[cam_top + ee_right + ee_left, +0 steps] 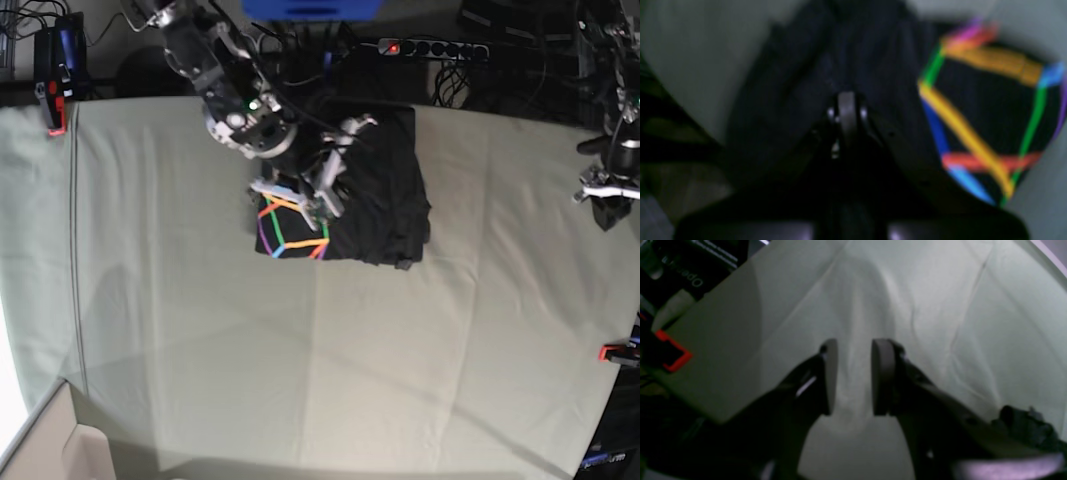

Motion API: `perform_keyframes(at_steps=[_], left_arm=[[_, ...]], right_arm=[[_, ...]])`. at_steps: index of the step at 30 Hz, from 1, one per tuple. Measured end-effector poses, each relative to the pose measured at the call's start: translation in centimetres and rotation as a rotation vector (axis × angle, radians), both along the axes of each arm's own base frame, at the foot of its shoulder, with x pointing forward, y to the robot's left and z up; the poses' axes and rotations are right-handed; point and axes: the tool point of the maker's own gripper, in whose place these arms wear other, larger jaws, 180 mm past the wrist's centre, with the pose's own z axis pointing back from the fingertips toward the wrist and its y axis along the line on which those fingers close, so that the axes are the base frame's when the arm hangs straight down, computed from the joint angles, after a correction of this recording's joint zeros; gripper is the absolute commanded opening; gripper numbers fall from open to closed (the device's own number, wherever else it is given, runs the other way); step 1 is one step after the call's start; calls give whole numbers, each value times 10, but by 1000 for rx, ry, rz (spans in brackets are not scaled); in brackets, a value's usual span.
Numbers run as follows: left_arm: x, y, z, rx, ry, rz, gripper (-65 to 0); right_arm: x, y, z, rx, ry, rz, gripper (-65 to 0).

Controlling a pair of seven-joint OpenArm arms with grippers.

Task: Layout the t-shirt on the table in an organized manner, then fold the t-shirt properly
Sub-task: 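Open the right gripper and raise it off the shirt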

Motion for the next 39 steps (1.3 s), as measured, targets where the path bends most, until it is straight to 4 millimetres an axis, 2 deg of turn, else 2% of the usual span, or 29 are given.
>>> perform_keyframes(at_steps=[2,5,8,11,20,28,31,35,39], left_arm=[[0,1,0,0,-1,1,-478],[0,1,1,4,0,1,-478],[0,2,0,6,1,2,-478],[1,2,1,5,-4,4,-478],[2,2,2,5,-5,4,-478],[2,3,1,5,-4,4,-476],[3,4,3,12,-5,1,-419],[0,5,1,12,3,2,-317],[0,4,0,10,3,2,-292]], right_arm=[[0,-21,-17,-39,38,-44,-650],[11,-46,-18,-36,15,-113,-650],[10,-63,-21,-47,9,-110,-650],[8,-67,-22,-41,14,-132,-650],[11,-100,-25,-68,9,-170,-650],[6,-109,-27,-82,3,-166,-650],[8,-111,-26,-83,1,-174,-650],[2,-128,-25,-110,12,-209,-650],[-6,-125,-11,-126,-4,-195,-650]])
